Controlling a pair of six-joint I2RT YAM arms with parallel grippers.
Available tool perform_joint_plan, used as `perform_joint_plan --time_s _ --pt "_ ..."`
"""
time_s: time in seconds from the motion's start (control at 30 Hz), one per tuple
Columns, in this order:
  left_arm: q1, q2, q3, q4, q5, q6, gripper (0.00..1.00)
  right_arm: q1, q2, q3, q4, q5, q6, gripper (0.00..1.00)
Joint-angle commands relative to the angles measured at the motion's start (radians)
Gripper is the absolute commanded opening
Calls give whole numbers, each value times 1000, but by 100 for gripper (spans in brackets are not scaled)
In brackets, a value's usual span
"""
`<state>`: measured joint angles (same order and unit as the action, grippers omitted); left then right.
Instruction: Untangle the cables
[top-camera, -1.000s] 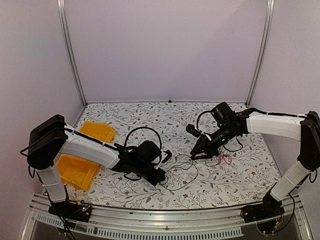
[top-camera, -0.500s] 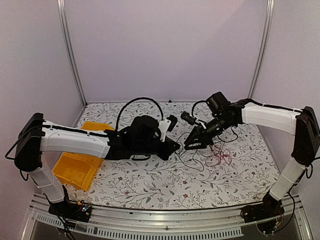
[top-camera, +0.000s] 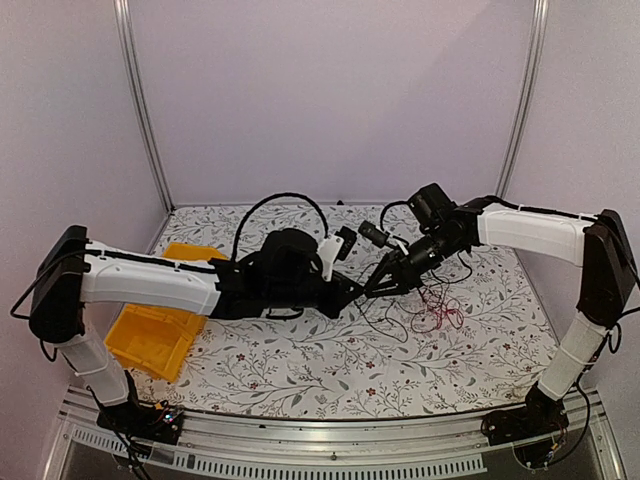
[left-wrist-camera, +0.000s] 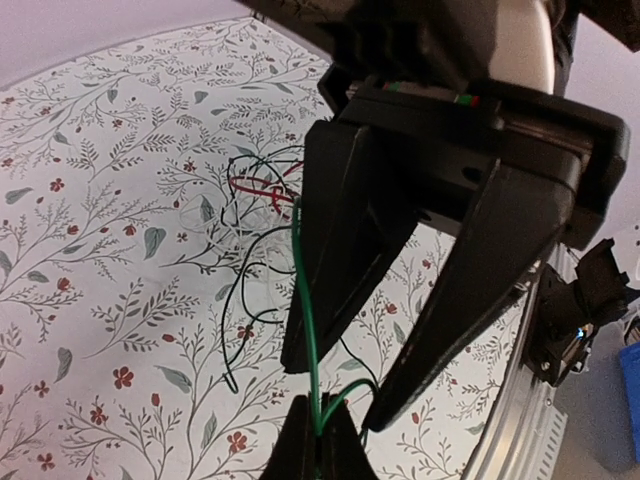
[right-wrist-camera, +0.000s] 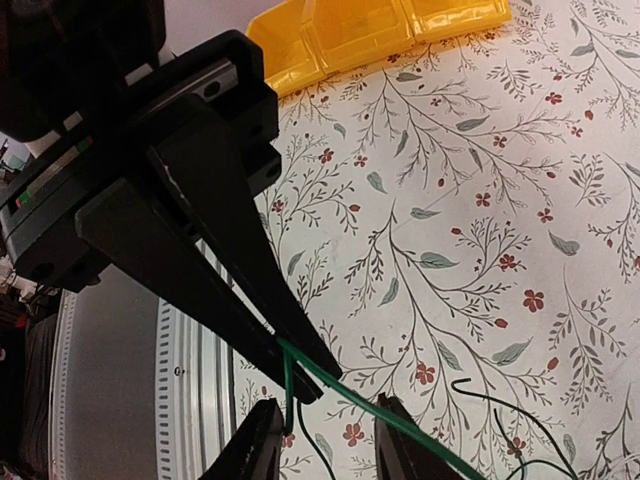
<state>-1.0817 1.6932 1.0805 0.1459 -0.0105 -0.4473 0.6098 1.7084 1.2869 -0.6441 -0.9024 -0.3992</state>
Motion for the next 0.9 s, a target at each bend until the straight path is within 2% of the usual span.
perform_joint_plan --time_s 0.0,0.1,0.13,0.3,0.4,0.53,0.7,0.87 --pt "1 21 42 37 32 2 0 7 23 20 4 -61 14 28" --pt "1 36 52 32 29 9 0 7 22 16 12 -76 10 1" --pt "1 43 57 25 17 11 0 7 18 14 13 -78 8 0" --pt "1 106 93 1 -147 -9 20 7 -5 0 -7 -140 -18 0" --pt "11 145 104 21 -206 -38 26 7 -15 -1 -36 -170 -46 0" --pt "24 186 109 58 -280 -84 39 7 -29 3 -68 -196 -79 0" --pt "50 204 105 21 -426 -159 49 3 -62 2 -58 -174 -74 0" --pt "62 192 86 -22 -506 -169 51 -45 -102 -21 28 -117 -8 0"
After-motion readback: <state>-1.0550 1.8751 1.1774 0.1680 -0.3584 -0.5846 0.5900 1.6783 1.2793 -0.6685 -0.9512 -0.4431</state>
